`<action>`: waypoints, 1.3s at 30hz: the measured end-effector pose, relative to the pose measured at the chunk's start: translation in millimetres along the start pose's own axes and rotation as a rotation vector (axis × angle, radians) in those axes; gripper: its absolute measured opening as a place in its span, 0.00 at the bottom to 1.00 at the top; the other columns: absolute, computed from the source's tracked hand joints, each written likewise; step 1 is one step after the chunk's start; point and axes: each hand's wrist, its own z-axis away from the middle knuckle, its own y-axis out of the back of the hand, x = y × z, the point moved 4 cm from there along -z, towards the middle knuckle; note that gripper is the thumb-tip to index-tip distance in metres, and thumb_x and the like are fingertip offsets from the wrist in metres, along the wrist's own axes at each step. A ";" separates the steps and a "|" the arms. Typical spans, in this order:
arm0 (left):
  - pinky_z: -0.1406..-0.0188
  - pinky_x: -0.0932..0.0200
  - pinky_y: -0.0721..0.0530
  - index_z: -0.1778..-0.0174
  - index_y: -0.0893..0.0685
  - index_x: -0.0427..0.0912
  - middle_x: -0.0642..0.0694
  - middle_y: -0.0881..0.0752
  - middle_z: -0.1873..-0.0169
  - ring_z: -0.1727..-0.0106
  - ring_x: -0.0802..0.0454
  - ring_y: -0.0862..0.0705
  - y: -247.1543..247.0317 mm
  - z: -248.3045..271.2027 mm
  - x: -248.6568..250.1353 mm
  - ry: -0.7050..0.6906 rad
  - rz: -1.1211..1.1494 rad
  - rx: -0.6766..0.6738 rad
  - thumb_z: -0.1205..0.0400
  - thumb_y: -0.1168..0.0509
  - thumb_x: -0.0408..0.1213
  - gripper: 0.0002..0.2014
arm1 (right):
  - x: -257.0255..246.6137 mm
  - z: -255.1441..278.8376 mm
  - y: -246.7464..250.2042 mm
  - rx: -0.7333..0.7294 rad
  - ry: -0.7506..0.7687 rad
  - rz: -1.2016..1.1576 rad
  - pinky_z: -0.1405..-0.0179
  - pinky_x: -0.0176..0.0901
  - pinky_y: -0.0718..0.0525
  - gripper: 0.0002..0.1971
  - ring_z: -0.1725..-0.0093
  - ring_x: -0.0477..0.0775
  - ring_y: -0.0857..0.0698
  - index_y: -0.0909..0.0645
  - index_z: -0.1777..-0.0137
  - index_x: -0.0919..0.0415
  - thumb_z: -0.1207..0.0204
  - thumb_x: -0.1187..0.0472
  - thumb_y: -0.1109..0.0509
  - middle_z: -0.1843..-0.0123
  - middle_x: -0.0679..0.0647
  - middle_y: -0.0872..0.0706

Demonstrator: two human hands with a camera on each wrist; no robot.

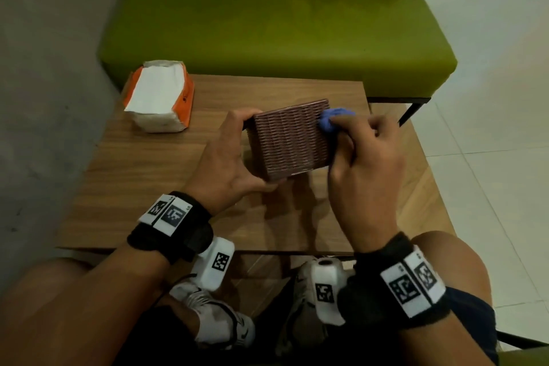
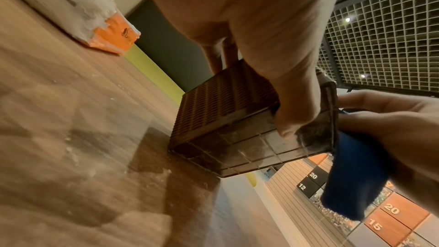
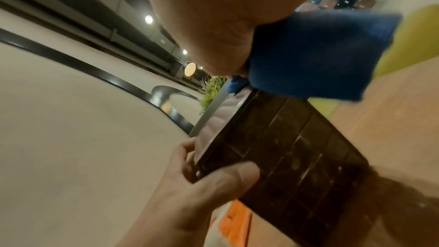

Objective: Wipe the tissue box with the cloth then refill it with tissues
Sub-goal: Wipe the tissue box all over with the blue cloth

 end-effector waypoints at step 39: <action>0.11 0.47 0.29 0.08 0.41 0.59 0.59 0.28 0.14 0.12 0.63 0.31 -5.5 -2.7 -45.0 0.197 0.082 -0.130 0.37 0.08 0.48 0.64 | 20.1 -31.0 -7.8 -0.132 -0.017 -0.094 0.49 0.22 0.29 0.12 0.48 0.47 0.20 0.08 0.35 0.56 0.13 0.67 0.29 0.47 0.50 0.21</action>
